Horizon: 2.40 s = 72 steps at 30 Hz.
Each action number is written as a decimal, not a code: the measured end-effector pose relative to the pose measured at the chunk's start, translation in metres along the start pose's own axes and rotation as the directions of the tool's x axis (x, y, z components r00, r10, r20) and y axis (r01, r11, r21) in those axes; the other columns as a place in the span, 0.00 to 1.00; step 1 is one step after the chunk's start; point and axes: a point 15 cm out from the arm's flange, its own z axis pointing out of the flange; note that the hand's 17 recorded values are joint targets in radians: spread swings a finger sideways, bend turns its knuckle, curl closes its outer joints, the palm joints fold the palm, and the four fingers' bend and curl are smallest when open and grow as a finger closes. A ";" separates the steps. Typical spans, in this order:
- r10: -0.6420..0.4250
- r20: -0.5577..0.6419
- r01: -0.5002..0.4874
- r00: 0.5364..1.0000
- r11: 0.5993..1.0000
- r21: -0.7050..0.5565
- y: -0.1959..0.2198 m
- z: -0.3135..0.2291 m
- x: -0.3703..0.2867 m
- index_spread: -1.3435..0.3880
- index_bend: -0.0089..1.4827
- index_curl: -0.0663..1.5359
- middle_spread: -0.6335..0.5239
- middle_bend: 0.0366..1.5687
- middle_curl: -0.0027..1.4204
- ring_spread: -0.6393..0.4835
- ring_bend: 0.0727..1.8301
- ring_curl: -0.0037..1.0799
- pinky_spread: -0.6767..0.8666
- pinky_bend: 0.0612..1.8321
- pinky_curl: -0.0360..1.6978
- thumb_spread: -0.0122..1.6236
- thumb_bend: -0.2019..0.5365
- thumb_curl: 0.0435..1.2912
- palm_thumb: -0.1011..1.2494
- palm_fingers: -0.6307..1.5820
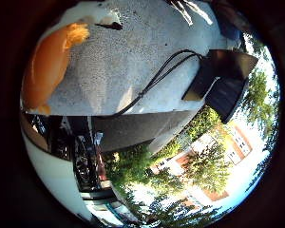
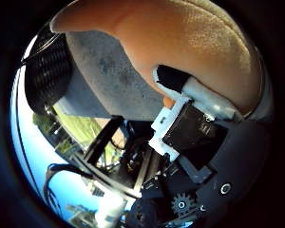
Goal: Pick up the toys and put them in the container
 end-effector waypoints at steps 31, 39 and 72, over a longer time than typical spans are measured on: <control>-0.305 0.141 0.276 0.942 0.941 0.197 0.150 -0.288 -0.137 0.22 0.56 0.07 0.34 0.74 0.78 0.47 0.79 0.76 0.55 0.79 0.50 0.70 0.26 0.54 0.79 0.65; -0.445 0.175 0.337 0.878 0.836 0.433 0.129 -0.368 -0.255 0.18 0.63 0.04 0.35 0.77 0.79 0.47 0.80 0.78 0.54 0.79 0.55 0.69 0.26 0.59 0.80 0.64; -0.452 0.197 0.366 0.870 0.860 0.356 -0.019 -0.319 -0.293 0.51 0.25 0.09 0.63 0.06 0.30 0.84 0.24 0.31 0.75 0.39 0.35 0.68 0.23 0.42 0.67 0.22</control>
